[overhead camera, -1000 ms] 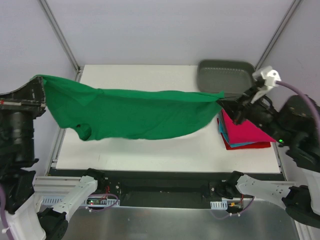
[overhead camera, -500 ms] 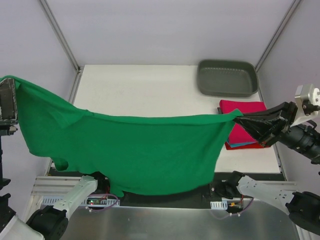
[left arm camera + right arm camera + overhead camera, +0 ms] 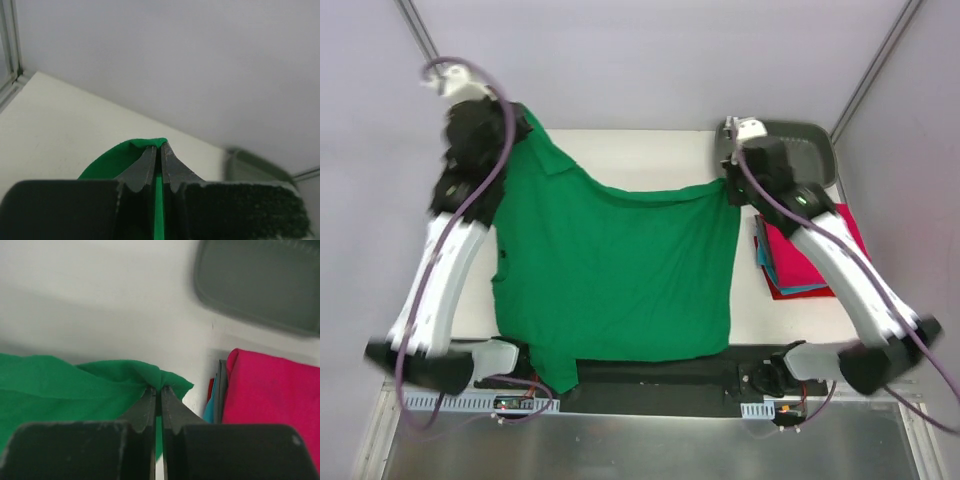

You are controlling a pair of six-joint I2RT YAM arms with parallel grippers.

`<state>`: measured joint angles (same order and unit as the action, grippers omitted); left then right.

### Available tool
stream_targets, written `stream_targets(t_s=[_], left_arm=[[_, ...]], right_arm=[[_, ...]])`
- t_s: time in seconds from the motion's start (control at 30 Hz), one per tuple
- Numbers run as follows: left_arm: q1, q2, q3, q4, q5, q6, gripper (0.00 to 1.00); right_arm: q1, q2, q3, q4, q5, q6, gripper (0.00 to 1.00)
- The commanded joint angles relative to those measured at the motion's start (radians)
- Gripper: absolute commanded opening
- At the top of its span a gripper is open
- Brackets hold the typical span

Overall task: Fold and stack the t-shirts
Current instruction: Flatten out the tshirt

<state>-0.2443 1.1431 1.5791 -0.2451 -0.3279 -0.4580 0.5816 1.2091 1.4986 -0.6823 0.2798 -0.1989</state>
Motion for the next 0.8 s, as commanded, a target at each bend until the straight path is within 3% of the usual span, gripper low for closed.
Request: stream_targets(t_s=[0.0,0.17,0.27,0.5,0.77], left_arm=[[0.063,0.324,-0.070,0.210,0.032,0.012,0.00],[0.102,0.829,0.164,0.195,0.130,0.013,0.00],[0.120,0.981,0.266,0.184,0.271,-0.019,0.00],[0.125,1.100,0.308,0.182,0.271,-0.033,0.00],[0.148,1.061,0.236,0.185,0.293,-0.087,0.00]], right_arm=[[-0.147,0.257,-0.061,0.203,-0.152,0.007,0.01],[-0.245,0.646,0.179,0.149,-0.318,0.023,0.01],[-0.282,0.831,0.336,0.075,-0.395,0.033,0.00],[-0.333,0.977,0.477,0.073,-0.419,0.023,0.04],[-0.358,1.041,0.532,0.072,-0.442,-0.017,0.05]])
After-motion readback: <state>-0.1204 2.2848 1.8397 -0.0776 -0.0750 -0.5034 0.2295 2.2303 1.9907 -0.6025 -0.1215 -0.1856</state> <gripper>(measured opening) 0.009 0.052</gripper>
